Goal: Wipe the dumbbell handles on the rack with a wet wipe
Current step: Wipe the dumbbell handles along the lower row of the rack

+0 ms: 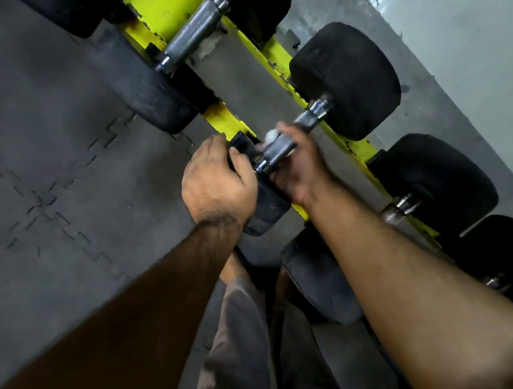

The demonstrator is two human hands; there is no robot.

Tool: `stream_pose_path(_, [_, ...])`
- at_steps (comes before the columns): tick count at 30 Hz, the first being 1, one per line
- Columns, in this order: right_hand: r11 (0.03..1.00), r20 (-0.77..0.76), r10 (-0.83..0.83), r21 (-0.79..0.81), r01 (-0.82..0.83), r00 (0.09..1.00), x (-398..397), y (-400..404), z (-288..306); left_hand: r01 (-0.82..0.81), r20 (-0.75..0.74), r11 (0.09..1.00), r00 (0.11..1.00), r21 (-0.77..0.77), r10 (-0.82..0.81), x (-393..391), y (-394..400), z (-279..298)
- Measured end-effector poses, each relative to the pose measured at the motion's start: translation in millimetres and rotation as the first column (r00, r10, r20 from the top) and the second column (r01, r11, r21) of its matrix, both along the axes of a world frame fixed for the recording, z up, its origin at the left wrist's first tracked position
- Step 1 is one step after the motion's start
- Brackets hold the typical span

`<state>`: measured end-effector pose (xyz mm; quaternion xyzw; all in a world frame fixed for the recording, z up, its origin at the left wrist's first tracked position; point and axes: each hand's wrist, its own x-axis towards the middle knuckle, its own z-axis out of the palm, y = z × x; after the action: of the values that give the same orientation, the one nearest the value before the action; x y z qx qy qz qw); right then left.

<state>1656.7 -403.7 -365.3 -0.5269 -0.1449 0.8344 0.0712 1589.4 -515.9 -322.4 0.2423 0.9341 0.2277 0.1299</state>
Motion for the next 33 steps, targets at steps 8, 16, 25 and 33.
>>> stream_pose_path(8, [0.933,0.255,0.349,-0.005,-0.359,0.902,-8.3,1.6,0.8,0.001,0.013,1.000,1.000,-0.022,-0.001,-0.3,1.5,0.6])
stream_pose_path(16, [0.985,0.090,-0.145,0.112,0.135,0.985,-1.1,9.8,-7.8,0.002,0.002,1.000,1.000,0.006,-0.002,0.1,-0.5,-2.2])
stream_pose_path(25, [0.943,0.025,-0.324,0.095,0.320,0.946,-11.3,25.2,-7.1,0.002,0.003,1.000,1.000,-0.009,-0.002,0.1,0.7,-2.8])
stream_pose_path(33, [0.932,0.037,-0.321,0.189,0.308,0.947,-14.5,25.6,-15.3,0.018,0.016,1.000,1.000,0.000,-0.018,-0.2,0.0,-1.5])
